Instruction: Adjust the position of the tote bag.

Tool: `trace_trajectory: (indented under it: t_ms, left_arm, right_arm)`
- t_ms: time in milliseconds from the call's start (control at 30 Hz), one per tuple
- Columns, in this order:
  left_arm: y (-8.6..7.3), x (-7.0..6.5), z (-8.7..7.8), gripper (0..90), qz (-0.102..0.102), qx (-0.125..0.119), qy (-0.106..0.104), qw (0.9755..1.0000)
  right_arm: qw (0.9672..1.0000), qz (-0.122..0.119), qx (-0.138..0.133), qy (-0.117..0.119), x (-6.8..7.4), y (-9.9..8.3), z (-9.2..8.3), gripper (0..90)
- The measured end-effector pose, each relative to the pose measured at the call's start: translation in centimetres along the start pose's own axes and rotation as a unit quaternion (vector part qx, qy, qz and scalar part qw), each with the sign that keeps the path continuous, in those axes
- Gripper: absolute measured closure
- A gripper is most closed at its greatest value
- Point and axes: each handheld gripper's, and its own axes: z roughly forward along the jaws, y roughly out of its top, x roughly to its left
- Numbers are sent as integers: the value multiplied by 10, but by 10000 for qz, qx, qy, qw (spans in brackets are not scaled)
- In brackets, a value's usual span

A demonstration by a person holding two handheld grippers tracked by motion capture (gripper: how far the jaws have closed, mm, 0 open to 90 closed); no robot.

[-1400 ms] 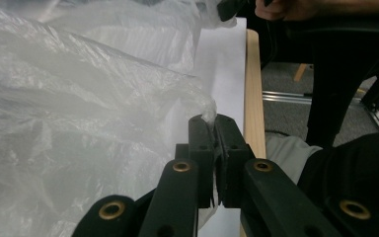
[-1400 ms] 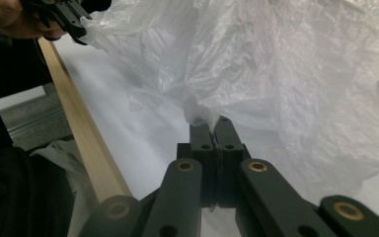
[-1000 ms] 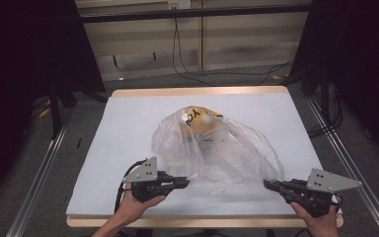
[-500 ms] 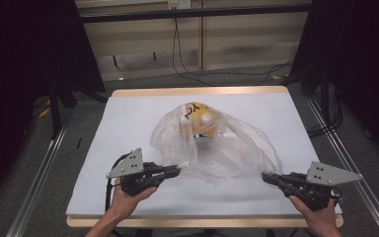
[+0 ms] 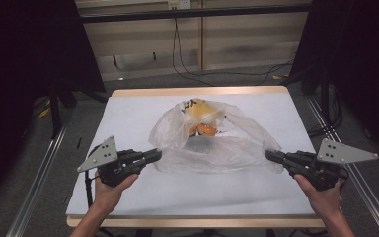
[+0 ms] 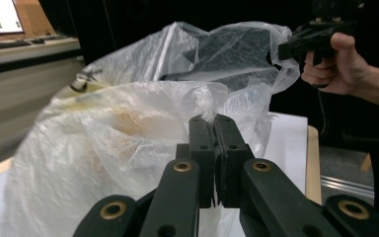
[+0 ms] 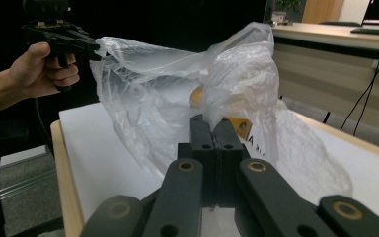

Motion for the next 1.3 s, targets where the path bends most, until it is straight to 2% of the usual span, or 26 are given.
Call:
trace_trajectory:
  t_ms: [100, 300, 367, 433, 533, 600, 667, 700, 933, 1000, 1167, 1233, 1300]
  left_arm:
    - [6, 6, -4, 881, 74, -2, 116, 9999]
    - [14, 16, -7, 881, 51, -127, 301, 9995]
    - [17, 21, -10, 881, 5, -233, 374, 9990]
    - [21, 26, -12, 881, 50, -243, 473, 9986]
    - [28, 34, -12, 881, 86, -260, 534, 9982]
    - [31, 39, -11, 880, 16, -295, 529, 9982]
    - [33, 42, -11, 880, 43, -270, 577, 9980]
    - [36, 48, -9, 880, 61, -261, 635, 9976]
    - [47, 63, -6, 881, -4, -281, 725, 9970]
    - [51, 66, -7, 881, 62, -252, 818, 9963]
    - [62, 76, -11, 881, 21, -408, 959, 9946]
    - [70, 86, -13, 881, -6, -400, 1062, 9935]
    - [72, 93, -14, 881, -32, -407, 1156, 9925]
  right_arm:
    - [10000, -79, -49, -2, -2, 11, 4, 900]
    - [9995, -206, -230, -7, -11, 29, 14, 900]
    - [9993, -162, -344, -18, -15, 32, 16, 900]
    - [9992, -127, -367, -25, -21, 36, 17, 900]
    - [9987, -85, -491, -61, -28, 42, 20, 900]
    - [9986, -82, -514, -85, -32, 45, 22, 900]
    - [9986, -70, -510, -98, -37, 50, 26, 900]
    - [9988, -95, -470, -122, -40, 53, 29, 900]
    - [9984, -149, -468, -274, -54, 76, 39, 900]
    - [9984, -171, -462, -294, -56, 83, 41, 900]
    - [9978, -228, -498, -380, -60, 93, 45, 900]
    - [9977, -259, -385, -493, -65, 99, 50, 900]
    - [9976, -231, -385, -520, -69, 102, 54, 900]
